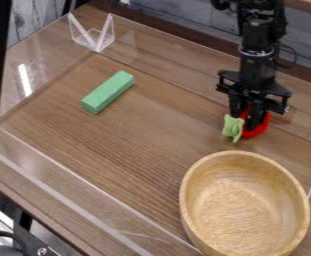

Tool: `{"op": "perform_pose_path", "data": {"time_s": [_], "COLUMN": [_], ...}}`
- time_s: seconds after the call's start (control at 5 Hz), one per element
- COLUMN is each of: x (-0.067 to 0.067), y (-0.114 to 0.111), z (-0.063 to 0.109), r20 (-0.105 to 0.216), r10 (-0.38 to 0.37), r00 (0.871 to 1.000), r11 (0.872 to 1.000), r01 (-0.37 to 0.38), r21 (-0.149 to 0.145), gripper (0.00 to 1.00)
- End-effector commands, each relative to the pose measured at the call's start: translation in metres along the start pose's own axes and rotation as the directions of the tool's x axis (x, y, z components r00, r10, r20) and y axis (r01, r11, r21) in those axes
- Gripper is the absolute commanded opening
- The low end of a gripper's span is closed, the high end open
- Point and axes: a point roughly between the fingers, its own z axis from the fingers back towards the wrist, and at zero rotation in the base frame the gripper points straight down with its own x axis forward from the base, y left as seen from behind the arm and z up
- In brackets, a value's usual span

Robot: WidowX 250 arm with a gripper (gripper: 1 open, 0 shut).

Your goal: Move the red object to the right side of the table

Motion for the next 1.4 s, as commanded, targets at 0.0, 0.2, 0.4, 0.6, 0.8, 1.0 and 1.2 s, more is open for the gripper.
{"op": "perform_pose_path", "data": {"time_s": [0.0, 0.2, 0.4, 0.6, 0.8, 1.0, 1.2], "x": [0.008, 0.007, 0.006, 0.005, 0.003, 0.002, 0.0], "y": [-0.014, -0.014, -0.015, -0.014, -0.014, -0.013, -0.012], "z": [-0.008, -0.007, -0.006, -0.003, 0.0, 0.003, 0.005], "r20": [0.014, 0.008, 0.0, -0.002, -0.005, -0.007, -0.009], "r10": [-0.016, -0.015, -0.015, -0.009, -0.004, 0.002, 0.008], "r00": [1.0, 1.0, 1.0, 1.0, 1.0, 1.0, 1.0], "r11": [1.0, 1.0, 1.0, 1.0, 1.0, 1.0, 1.0], "r01": [0.017, 0.015, 0.015, 0.009, 0.004, -0.002, -0.008], "r21": [-0.003, -0.003, -0.001, -0.002, -0.003, -0.004, -0.005], "gripper": [0.0, 1.0, 1.0, 1.0, 1.0, 1.0, 1.0]}}
